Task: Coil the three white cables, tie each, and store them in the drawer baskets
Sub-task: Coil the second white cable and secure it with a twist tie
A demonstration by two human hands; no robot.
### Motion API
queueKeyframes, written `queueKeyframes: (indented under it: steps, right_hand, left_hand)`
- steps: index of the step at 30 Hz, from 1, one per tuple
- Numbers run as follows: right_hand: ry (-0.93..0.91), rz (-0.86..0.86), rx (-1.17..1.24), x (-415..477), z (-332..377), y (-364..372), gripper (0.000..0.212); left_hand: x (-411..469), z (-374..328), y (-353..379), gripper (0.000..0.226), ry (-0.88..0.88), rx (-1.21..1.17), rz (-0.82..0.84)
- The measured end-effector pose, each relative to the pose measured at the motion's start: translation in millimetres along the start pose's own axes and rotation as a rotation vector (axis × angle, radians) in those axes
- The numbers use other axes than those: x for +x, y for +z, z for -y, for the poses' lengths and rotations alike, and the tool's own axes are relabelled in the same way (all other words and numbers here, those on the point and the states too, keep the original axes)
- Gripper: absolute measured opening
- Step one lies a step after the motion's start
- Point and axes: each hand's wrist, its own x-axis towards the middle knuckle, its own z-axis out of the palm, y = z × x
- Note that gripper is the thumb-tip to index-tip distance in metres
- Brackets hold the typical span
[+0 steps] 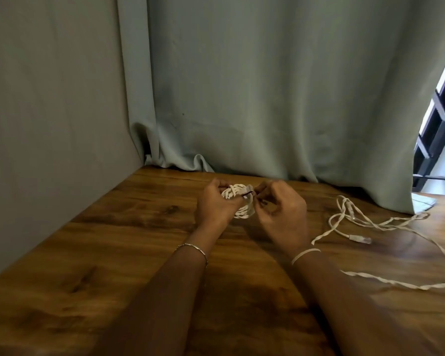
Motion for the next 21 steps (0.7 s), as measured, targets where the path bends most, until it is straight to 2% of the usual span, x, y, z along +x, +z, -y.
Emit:
queueKeyframes:
  steps: [8,13,20,21]
  right_hand:
    - [-0.018,0.109,-0.163,-5.3,-2.7,6.8,0.019]
    - [-0.077,0.080,-0.275,-6.3,-2.2,6.3,0.020]
    - [-0.318,0.000,-0.360,-2.6,-4.4,8.5,0.008]
    - [-0.356,-0.004,-0.351,-2.0,-4.2,8.8,0.013]
  left_hand:
    - [-4.3,-4.6,-1.0,0.037,0.009,-0.119,0.027]
    - [-5.9,-3.5,2.2,0.033,0.009,-0.143,0.125]
    - [-9.1,-8.0,-1.9,0.035,-0.027,-0.248,0.176]
    - [-9.3,-7.9,-2.5,0.035,-0.034,-0.257,0.182]
